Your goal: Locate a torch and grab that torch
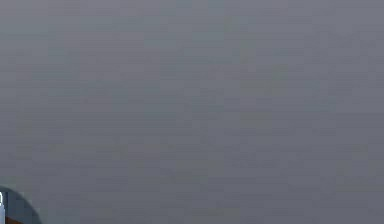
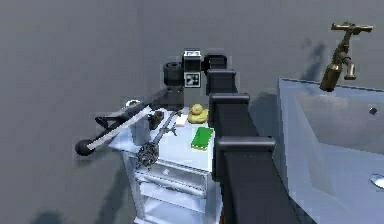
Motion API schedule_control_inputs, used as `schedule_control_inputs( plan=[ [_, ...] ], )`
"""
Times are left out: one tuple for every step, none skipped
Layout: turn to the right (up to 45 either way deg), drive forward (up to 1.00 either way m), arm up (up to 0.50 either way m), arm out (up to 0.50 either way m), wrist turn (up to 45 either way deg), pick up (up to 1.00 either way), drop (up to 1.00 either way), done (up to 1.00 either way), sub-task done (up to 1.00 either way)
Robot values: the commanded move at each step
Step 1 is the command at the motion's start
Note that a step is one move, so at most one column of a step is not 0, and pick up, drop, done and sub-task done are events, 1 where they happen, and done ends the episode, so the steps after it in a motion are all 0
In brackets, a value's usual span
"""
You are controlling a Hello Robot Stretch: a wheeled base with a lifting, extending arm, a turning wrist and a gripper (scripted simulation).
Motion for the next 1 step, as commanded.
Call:
schedule_control_inputs(
  plan=[
    [0.0,0.0,0.0,0.0,45.0,0.0,0.0,0.0,0.0]
  ],
)
